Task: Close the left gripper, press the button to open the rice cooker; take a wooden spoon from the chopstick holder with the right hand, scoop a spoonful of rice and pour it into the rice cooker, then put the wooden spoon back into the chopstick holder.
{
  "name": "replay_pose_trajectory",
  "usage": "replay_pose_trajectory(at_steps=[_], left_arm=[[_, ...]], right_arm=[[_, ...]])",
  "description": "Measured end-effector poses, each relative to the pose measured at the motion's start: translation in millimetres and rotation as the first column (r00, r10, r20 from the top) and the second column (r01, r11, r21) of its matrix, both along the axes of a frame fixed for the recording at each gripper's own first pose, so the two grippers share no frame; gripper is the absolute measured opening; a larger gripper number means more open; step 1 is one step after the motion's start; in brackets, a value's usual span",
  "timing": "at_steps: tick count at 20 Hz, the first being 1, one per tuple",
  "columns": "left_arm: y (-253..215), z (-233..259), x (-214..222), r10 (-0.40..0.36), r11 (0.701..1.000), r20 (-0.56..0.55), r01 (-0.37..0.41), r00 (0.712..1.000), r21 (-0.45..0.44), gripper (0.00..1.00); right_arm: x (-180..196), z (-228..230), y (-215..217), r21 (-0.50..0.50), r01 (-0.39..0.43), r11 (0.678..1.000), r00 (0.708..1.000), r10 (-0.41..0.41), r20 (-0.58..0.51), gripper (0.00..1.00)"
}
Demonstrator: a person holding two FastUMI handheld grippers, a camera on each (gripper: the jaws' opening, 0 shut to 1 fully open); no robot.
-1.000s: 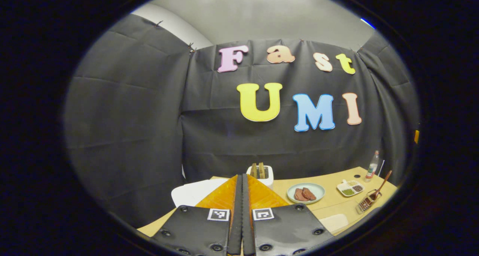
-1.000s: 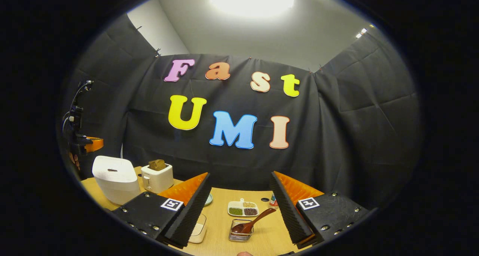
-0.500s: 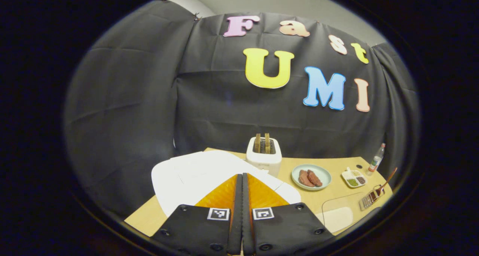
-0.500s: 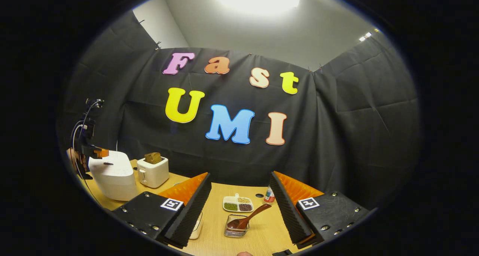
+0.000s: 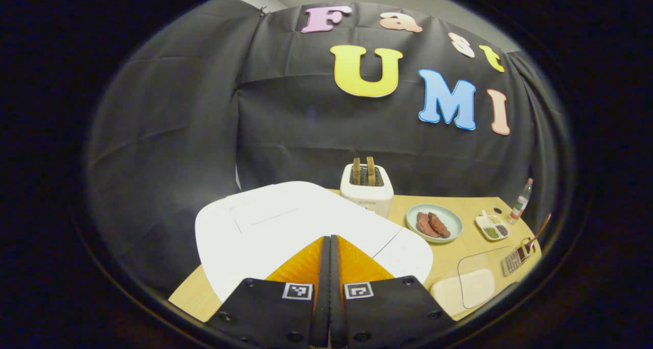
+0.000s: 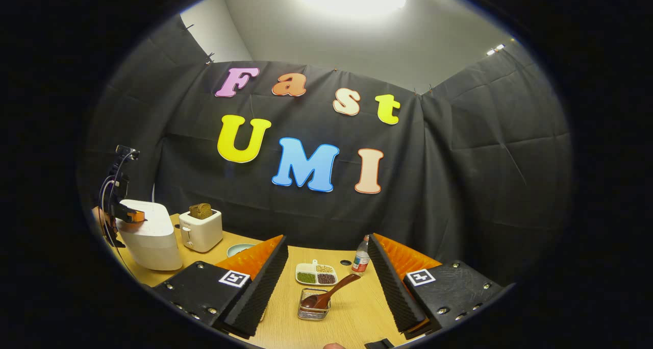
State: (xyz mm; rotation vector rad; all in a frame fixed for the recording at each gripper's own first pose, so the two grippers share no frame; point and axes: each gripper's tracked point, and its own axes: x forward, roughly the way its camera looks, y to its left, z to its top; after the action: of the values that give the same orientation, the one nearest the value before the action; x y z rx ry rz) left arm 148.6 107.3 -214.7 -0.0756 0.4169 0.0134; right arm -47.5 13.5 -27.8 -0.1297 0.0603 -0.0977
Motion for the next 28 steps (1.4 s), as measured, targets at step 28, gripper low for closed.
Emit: replay_pose_trajectory(at_steps=[28], left_arm=[[1, 64, -17, 0.098, 0.995, 0.119, -0.099, 0.988, 0.000, 0.09]], right_arm=[[20, -13, -50, 0.073, -0.022, 0.997, 1.000, 0.023, -0.010, 0.96]])
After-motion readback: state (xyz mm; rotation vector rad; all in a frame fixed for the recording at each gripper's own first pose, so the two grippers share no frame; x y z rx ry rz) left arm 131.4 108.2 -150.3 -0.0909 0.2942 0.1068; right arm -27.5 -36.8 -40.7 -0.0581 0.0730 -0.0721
